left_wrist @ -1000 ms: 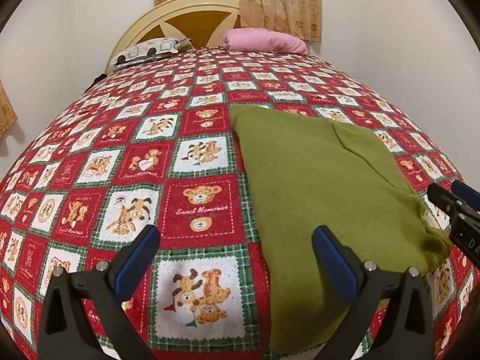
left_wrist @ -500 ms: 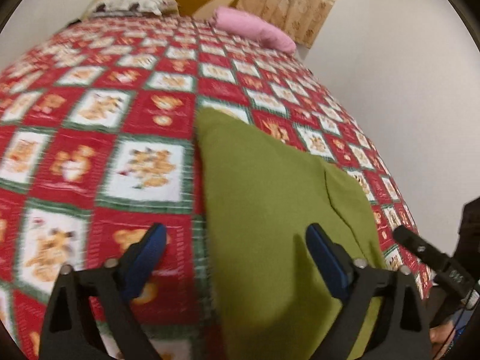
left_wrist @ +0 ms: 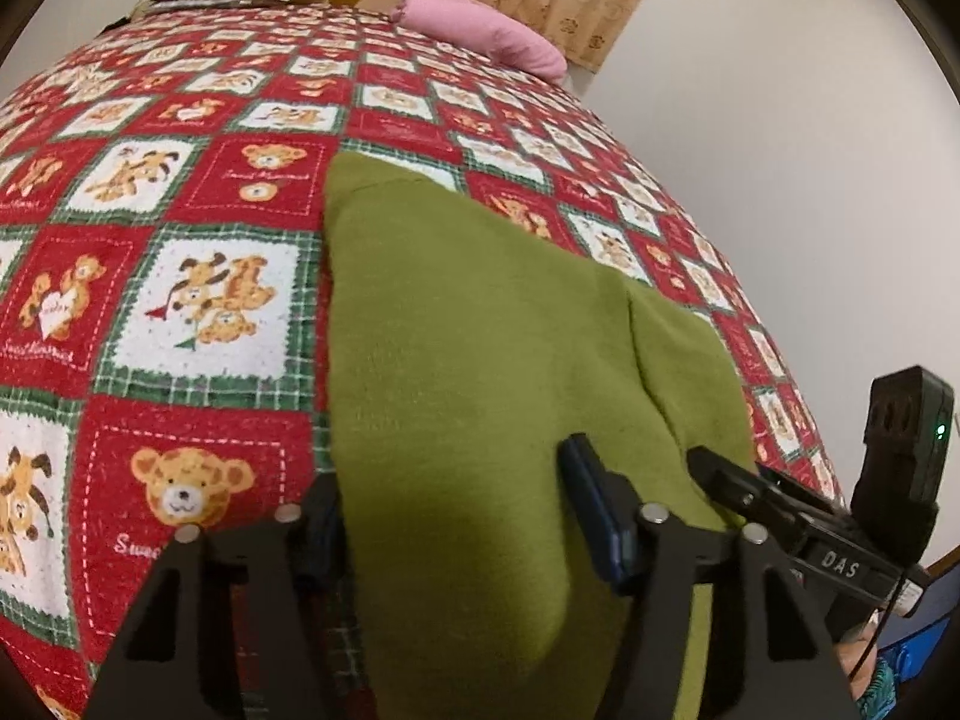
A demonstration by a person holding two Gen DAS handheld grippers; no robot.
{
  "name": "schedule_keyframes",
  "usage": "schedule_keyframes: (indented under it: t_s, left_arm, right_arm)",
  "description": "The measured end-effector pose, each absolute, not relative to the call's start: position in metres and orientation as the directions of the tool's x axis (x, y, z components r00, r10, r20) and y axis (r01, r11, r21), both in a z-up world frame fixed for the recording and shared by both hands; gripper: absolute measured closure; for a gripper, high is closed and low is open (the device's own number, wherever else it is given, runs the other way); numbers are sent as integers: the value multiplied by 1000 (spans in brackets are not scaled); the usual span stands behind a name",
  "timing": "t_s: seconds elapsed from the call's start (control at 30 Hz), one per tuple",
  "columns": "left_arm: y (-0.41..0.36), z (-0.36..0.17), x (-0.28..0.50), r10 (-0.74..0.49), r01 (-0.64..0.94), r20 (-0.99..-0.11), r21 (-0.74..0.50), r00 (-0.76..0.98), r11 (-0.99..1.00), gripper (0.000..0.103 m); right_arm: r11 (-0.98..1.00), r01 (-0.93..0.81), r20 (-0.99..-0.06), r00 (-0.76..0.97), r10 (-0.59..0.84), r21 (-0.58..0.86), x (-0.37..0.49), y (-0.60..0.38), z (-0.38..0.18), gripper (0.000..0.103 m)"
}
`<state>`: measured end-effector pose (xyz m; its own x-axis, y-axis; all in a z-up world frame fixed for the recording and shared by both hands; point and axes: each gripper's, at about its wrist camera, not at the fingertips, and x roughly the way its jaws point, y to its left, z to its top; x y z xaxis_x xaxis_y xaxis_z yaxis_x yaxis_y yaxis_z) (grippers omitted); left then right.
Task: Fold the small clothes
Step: 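Grasp the sweater end with the left gripper while the right gripper grips the striped edge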
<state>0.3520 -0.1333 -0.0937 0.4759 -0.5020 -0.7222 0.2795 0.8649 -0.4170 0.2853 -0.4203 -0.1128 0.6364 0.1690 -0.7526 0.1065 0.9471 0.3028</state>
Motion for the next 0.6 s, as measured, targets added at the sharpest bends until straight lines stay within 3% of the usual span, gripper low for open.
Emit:
schedule_keyframes:
  t_s: [0.13,0.23,0.6]
  left_arm:
    - [-140,-86,348,-459,298,-729,-352,508,887,60]
    - [-143,-75,340,-423,301,-728,-303,540,904,67]
    - [-144,-4,270,-459,398,-618,-245,638,884,68]
  right_arm:
    - [978,87,-756,648,91,192,280,-400,-100,78]
    - [978,112,-742,668,55,173,271,-392,-88,80]
    - [963,188,-600,799,-36,192,178,-369,-6,81]
